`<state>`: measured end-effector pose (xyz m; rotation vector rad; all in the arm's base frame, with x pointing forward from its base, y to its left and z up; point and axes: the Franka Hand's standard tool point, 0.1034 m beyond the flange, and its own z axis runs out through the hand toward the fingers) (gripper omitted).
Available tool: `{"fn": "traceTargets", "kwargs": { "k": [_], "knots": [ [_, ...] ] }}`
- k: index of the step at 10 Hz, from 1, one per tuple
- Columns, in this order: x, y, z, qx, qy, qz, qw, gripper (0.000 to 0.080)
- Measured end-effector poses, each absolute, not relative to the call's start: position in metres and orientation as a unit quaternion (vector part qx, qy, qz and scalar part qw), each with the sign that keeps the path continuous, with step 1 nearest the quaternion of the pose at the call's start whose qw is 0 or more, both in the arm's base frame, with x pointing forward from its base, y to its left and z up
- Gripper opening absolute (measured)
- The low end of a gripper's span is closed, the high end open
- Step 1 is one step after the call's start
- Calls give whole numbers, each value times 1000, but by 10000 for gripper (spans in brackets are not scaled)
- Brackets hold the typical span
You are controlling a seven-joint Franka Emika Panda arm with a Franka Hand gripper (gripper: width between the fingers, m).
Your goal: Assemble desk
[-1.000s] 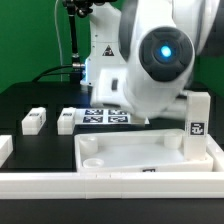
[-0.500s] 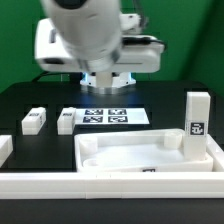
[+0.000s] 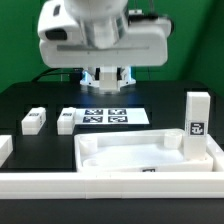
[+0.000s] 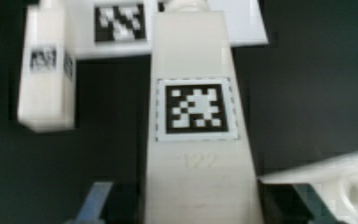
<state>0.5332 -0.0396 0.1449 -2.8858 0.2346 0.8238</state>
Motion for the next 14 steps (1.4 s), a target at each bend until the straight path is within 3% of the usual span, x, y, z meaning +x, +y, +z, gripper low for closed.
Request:
{"fn": "traceTargets", "kwargs": {
  "k": [1,3,7,11,14],
  "knots": [
    [545,-58,158,-960,108,243,84,293],
    [566,-74,173,-981,119,135,77,293],
    [567,-74,169,-990,125,24,58,293],
    [617,-82,182,-980,120,-157,12,293],
    [630,-82,179,-952,114,-284,-31,293]
  ]
}}
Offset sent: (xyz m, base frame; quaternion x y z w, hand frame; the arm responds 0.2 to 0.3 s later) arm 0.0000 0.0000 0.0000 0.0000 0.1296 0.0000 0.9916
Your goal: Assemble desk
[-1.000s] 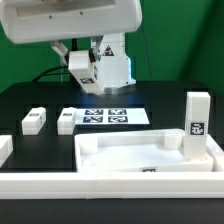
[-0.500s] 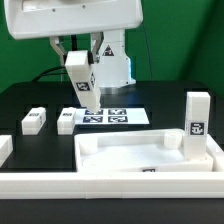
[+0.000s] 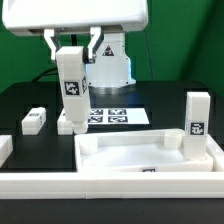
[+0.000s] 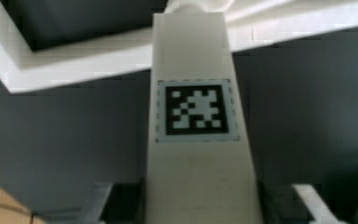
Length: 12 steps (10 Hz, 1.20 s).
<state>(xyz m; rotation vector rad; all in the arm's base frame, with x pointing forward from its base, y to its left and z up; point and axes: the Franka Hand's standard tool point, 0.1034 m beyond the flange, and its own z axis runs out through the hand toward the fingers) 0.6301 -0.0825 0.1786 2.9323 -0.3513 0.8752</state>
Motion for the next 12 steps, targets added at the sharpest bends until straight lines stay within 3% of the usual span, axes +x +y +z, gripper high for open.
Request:
{"fn": "traceTargets", "kwargs": {
  "k": [1,5,12],
  "knots": [
    [626,-84,175,947,-113,297,39,293],
    [620,-78,166,950,-109,291,37,293],
    [627,-53,134,950,-88,297,44,293]
  ]
}}
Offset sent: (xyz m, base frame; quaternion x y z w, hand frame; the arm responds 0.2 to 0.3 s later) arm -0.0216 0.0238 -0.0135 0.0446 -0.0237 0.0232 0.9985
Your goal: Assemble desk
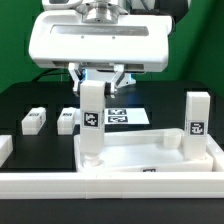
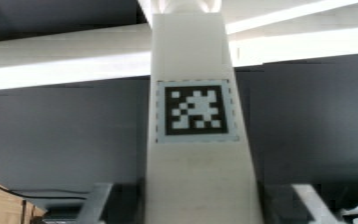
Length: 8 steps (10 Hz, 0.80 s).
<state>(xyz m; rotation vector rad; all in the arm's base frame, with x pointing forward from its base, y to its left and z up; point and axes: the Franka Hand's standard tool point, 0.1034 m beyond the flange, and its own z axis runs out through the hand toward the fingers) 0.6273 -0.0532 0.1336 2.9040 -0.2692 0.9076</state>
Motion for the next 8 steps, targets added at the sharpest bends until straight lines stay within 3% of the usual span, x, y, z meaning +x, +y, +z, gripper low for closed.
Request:
{"fn": "traceTargets", "kwargs": {
  "k": [8],
  "knots": [
    [628,-46,129,945,-78,315,49,293]
  ]
}}
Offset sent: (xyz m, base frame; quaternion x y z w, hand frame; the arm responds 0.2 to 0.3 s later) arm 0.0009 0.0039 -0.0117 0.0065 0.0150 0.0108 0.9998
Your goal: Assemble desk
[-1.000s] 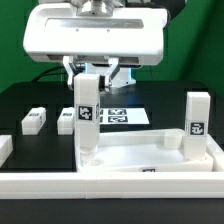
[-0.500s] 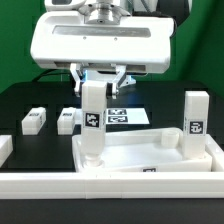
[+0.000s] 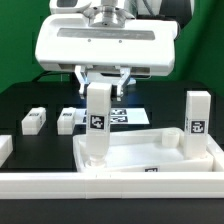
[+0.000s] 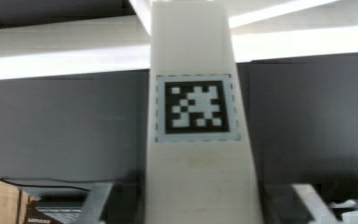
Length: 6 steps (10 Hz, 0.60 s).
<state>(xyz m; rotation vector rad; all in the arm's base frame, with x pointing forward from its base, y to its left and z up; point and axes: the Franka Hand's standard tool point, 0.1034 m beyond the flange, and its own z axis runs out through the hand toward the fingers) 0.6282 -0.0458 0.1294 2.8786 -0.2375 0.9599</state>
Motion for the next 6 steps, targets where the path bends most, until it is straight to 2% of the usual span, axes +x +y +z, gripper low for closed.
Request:
{"fn": "traceTargets", "kwargs": {
  "k": [3,6],
  "knots": [
    [626,-49,120,941,-76,324,58,293],
    [629,-50,119,939,-74,332,61,293]
  ]
}}
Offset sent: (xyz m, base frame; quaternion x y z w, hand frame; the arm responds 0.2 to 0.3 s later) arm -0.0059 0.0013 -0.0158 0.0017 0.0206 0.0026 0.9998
